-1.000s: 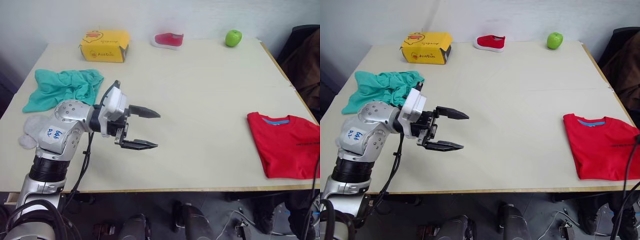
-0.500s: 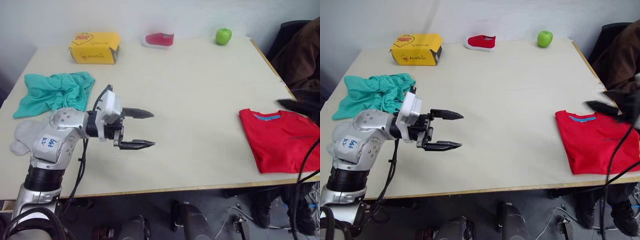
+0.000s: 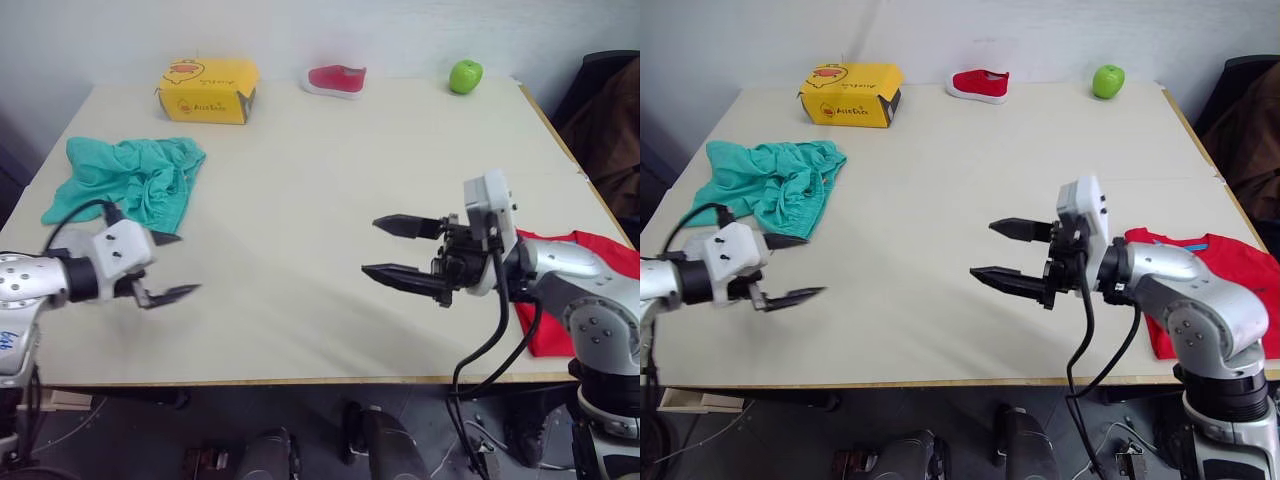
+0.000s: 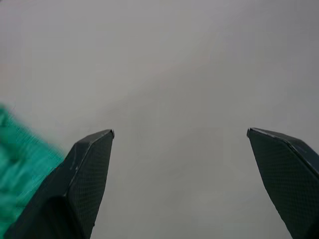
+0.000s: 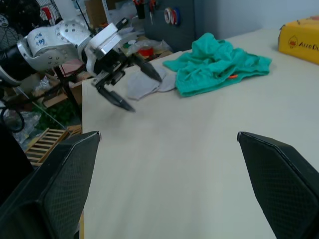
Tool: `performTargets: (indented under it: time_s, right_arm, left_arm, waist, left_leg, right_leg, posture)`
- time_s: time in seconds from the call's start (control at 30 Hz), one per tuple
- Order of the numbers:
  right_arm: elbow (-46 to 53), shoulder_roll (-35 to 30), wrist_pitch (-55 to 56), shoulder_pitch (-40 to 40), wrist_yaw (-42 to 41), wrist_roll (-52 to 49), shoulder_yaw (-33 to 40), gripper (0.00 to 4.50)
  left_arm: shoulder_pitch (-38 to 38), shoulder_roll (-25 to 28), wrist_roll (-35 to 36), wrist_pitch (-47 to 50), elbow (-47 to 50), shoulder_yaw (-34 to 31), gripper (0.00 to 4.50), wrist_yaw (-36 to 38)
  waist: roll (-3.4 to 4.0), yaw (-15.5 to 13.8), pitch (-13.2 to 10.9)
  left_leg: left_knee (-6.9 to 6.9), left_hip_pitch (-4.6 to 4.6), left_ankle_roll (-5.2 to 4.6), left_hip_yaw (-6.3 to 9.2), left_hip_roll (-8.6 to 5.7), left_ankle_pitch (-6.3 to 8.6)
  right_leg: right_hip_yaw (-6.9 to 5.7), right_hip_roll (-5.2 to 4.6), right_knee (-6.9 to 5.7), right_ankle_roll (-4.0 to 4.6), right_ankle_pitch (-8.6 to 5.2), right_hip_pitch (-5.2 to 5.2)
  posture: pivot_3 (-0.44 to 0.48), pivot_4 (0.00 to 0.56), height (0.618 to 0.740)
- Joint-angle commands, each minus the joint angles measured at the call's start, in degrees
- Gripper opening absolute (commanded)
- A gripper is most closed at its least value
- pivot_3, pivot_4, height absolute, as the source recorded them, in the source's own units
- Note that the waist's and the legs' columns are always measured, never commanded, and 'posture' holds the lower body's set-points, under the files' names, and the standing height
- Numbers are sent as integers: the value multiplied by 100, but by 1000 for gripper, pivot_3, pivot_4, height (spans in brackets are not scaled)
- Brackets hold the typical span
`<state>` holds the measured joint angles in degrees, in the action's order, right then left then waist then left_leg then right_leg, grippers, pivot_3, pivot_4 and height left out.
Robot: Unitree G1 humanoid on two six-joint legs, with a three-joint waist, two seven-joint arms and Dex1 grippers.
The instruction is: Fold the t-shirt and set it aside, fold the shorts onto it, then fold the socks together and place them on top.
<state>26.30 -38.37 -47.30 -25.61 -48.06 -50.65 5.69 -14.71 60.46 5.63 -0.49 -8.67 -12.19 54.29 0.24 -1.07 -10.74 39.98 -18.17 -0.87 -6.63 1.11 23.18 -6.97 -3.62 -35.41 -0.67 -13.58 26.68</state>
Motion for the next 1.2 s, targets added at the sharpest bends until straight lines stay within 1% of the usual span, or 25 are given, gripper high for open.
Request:
performTargets:
  time_s: [0.03,0.1,0.17,0.23,0.33,0.47,0.67,0.73,0.77,0.97,1.0,1.03,1.1,1.13,1.17,1.2]
  right_arm:
    - [121,49,171,-30,97,72,8,4467]
    - [147,62,184,9,172,137,-9,4467]
    - [178,60,190,63,257,178,10,4467]
    - [210,45,197,122,358,219,56,4467]
    - [268,-18,235,212,470,300,141,4467]
    - [340,-132,217,298,566,294,325,4467]
    - [449,-239,171,391,694,212,526,4467]
    - [488,-240,182,413,751,275,512,4500]
    - [509,-257,187,412,767,313,501,4500]
    - [549,-453,178,434,733,255,638,4500]
    - [592,-504,223,516,678,287,633,4500]
    - [665,-561,265,632,588,304,621,4500]
    - [804,-633,351,805,446,299,598,4500]
    - [839,-646,373,841,428,290,590,4500]
    - [856,-652,390,857,425,288,584,4500]
    - [849,-679,347,855,430,277,574,4500]
  left_arm:
    - [-869,135,-921,-1387,-1464,399,4500,-627]
    - [-1690,7,-1329,-1848,-2457,766,4500,-927]
    - [-2427,-191,-1625,-2189,-3337,1111,4500,-1059]
    - [-2946,-329,-1984,-2530,-4043,1507,4500,-1072]
    - [-3520,-453,-2406,-2813,-4864,1948,4500,-1153]
    - [-4025,-584,-2872,-2925,-5614,2396,4500,-1424]
    - [-4442,-712,-3338,-2805,-6210,2771,4500,-2024]
    - [-4483,-724,-3409,-2640,-6372,2814,4058,-2202]
    - [-4490,-728,-3398,-2560,-6438,2799,3911,-2221]
    - [-4538,-699,-3458,-2349,-6584,2870,1976,-2383]
    - [-4564,-739,-3293,-2220,-6605,2730,1676,-2287]
    - [-4609,-842,-2952,-1957,-6639,2438,1371,-2082]
    - [-4701,-1094,-2238,-1469,-6657,1818,641,-1536]
    - [-4723,-1196,-2014,-1351,-6618,1627,360,-1297]
    - [-4729,-1287,-1860,-1308,-6533,1513,106,-1047]
    - [-4745,-1379,-1729,-1256,-6432,1424,47,-829]
  waist:
    - [-1,-21,0]
    - [-10,-46,5]
    - [-21,-48,11]
    - [-31,-29,17]
    - [-40,23,16]
    - [-67,83,12]
    - [-72,102,15]
    - [-74,114,16]
    - [-74,119,16]
    - [-75,119,16]
    - [-76,119,17]
    - [-77,112,18]
    - [-79,107,16]
    - [-81,95,16]
    - [-84,85,17]
    - [-88,79,19]
  left_leg:
    - [0,0,-3,-2,0,1]
    - [1,-3,-7,-1,-1,4]
    - [1,-12,-11,4,-3,4]
    - [2,-18,-17,4,-7,6]
    - [1,-22,-25,-6,-10,11]
    - [4,-23,-26,-12,-8,12]
    - [6,-15,-27,-10,-8,11]
    - [7,-13,-27,-11,-9,11]
    - [7,-12,-27,-11,-9,11]
    - [7,-10,-27,-13,-8,11]
    - [8,-10,-27,-13,-8,11]
    - [8,-10,-27,-13,-8,11]
    - [7,-14,-27,-10,-8,11]
    - [9,-16,-27,-9,-8,11]
    - [12,-19,-29,-8,-9,10]
    - [17,-20,-30,-8,-11,9]
  right_leg:
    - [-2,-2,0,0,0,0]
    - [-13,-10,-10,-2,1,0]
    - [-29,-16,-10,-4,3,0]
    - [-40,-18,-7,-7,4,1]
    - [-55,-17,0,-9,5,3]
    - [-59,-14,0,-11,7,3]
    - [-50,-21,-12,-11,6,2]
    - [-48,-23,-15,-11,7,2]
    - [-47,-23,-16,-11,7,2]
    - [-46,-23,-18,-11,6,2]
    - [-46,-24,-18,-11,6,2]
    - [-46,-24,-18,-11,6,2]
    - [-51,-23,-15,-11,6,2]
    - [-53,-24,-14,-11,6,2]
    - [-54,-26,-15,-11,6,2]
    - [-56,-28,-15,-12,7,2]
  posture:
    - [0,150,740]
    - [0,150,740]
    - [0,150,740]
    - [0,150,740]
    - [0,150,740]
    - [0,150,740]
    - [0,150,740]
    - [0,150,740]
    - [0,150,740]
    - [0,150,740]
    - [0,150,740]
    - [0,150,740]
    - [0,150,740]
    - [0,150,740]
    - [0,150,740]
    - [0,150,740]
